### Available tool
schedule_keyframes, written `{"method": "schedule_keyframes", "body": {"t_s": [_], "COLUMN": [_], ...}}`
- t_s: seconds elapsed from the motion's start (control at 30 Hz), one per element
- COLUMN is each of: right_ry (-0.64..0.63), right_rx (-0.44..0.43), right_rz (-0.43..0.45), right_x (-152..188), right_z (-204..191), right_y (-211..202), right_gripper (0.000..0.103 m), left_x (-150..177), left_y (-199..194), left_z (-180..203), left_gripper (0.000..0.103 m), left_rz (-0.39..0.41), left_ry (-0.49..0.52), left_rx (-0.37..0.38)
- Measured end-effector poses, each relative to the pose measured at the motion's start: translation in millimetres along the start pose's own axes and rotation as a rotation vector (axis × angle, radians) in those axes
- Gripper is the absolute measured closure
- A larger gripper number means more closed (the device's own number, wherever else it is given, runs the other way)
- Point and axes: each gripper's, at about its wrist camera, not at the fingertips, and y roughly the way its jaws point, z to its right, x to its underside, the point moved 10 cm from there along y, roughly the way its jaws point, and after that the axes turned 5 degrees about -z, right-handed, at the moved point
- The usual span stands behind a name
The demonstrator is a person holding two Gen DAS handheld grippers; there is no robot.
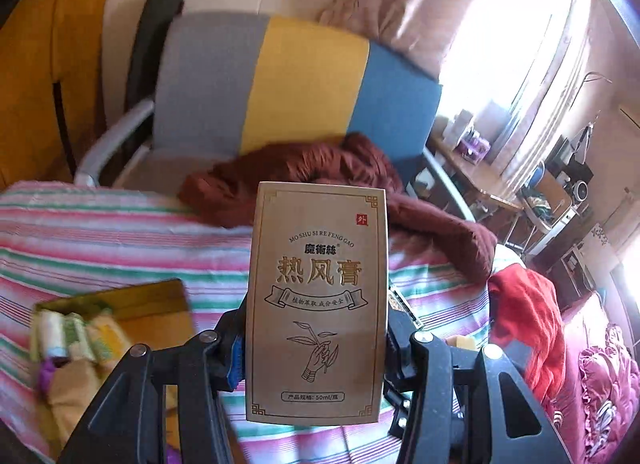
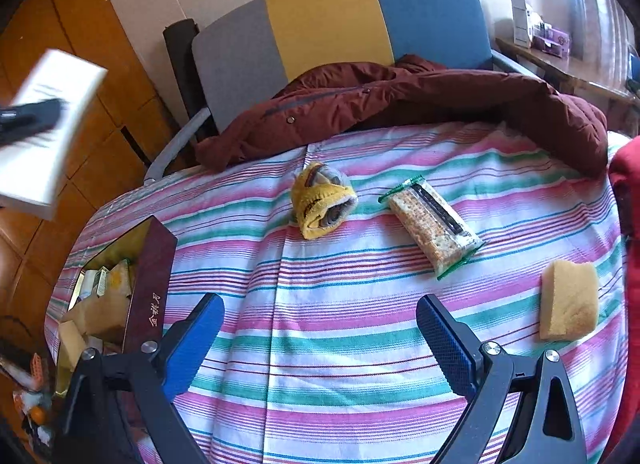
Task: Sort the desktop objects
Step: 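Lift the boxed bottle with the left tool while the right tool grasps the yellow knitted toy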
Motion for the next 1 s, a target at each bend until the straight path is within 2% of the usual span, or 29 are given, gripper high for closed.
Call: {"method": "schedule_keyframes", "body": {"t_s": [0.17, 0.33, 0.53, 0.67, 0.73, 0.8, 0.83, 1.0], "right_ry": [-0.037, -0.070, -0.089, -0.084, -0.071, -0.072, -0.095, -0.212], "right_rx": [0.003, -0.002, -0.012, 0.023, 0.055, 0.070, 0.107, 0.159], "right_rz": [0.018, 0.035, -0.001, 0.026, 0.059, 0.065, 0.065, 0.059], "right_x": [1.8, 2.5, 5.7, -13.2, -29.1, -41.4, -50.1, -81.0], "right_z": [-7.7, -16.2, -27.2, -26.1, -22.4, -22.4, -22.3, -28.8], "right_y": [1.8, 3.9, 15.6, 22.9, 24.6, 29.5, 34.1, 54.5], "right_gripper": [0.005, 0.007, 0.015, 0.017, 0.013, 0.004, 0.002, 0.001], "left_x": [6.8, 45.8, 105.9, 134.9, 143.3, 148.1, 150.0, 151.7], "left_y": [-44.6, -64.2, -45.4, -32.8, -28.2, -24.5, -23.4, -14.2], "left_z": [-33.1, -73.0, -122.6, -140.6, -143.8, -145.9, -147.2, -150.6], "left_gripper": [0.051, 0.051, 0.051, 0.051, 0.051, 0.051, 0.051, 0.051], "left_rz": [0.072, 0.132, 0.109, 0.099, 0.093, 0.091, 0.091, 0.077], "left_ry": [0.025, 0.056, -0.011, -0.028, -0.033, -0.028, -0.027, -0.046], "left_rx": [-0.040, -0.107, -0.154, -0.178, -0.178, -0.187, -0.190, -0.168]}}
